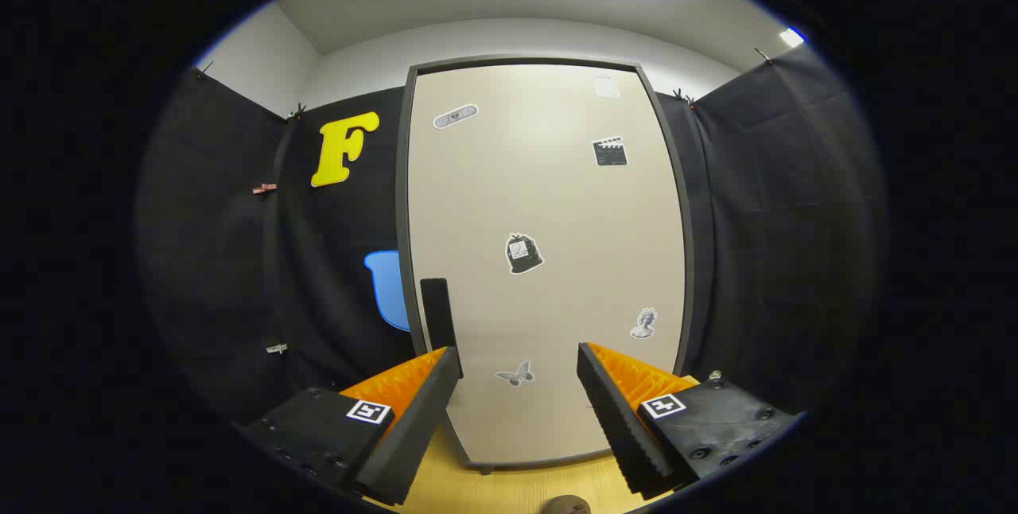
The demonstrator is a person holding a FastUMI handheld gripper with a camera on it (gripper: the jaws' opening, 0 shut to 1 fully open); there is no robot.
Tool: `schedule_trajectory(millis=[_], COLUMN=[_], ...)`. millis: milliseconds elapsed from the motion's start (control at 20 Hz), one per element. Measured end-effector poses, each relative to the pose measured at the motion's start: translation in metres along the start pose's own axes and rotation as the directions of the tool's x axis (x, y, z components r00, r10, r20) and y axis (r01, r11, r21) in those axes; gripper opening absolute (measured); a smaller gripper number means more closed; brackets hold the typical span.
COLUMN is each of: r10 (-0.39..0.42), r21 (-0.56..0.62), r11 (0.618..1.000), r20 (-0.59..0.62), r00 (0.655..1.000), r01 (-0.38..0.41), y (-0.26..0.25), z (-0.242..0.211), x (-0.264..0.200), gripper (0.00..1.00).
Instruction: Open the shoe cabinet door, grab the shoes and put them into the shoe cabinet, then close the shoe cabinet door.
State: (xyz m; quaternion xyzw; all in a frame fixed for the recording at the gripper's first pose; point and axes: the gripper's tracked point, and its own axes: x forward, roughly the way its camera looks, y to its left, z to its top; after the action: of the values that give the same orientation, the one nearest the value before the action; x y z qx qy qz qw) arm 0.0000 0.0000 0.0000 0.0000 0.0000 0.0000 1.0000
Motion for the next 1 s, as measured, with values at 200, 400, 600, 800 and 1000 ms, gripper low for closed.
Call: schedule_trajectory(millis=[200, 400, 600, 800, 1000], r10=[-0.004, 0.004, 0.01, 0.017, 0.029], r21=[-0.003, -0.004, -0.003, 0.002, 0.018], r11=[1.0, 1.0, 1.0, 1.0, 0.999], r20=[-0.012, -0.021, -0.023, -0.031, -0.039], r00=[1.0, 1.0, 1.0, 0.999, 0.999], r01=[0.004, -0.004, -0.01, -0.017, -0.028], y=[0.003, 0.009, 0.016, 0.023, 0.035], z=[-0.004, -0.007, -0.009, -0.014, -0.019], x=[0.003, 0.006, 0.011, 0.016, 0.03], gripper=[0.98, 0.98, 0.98, 0.98, 0.98])
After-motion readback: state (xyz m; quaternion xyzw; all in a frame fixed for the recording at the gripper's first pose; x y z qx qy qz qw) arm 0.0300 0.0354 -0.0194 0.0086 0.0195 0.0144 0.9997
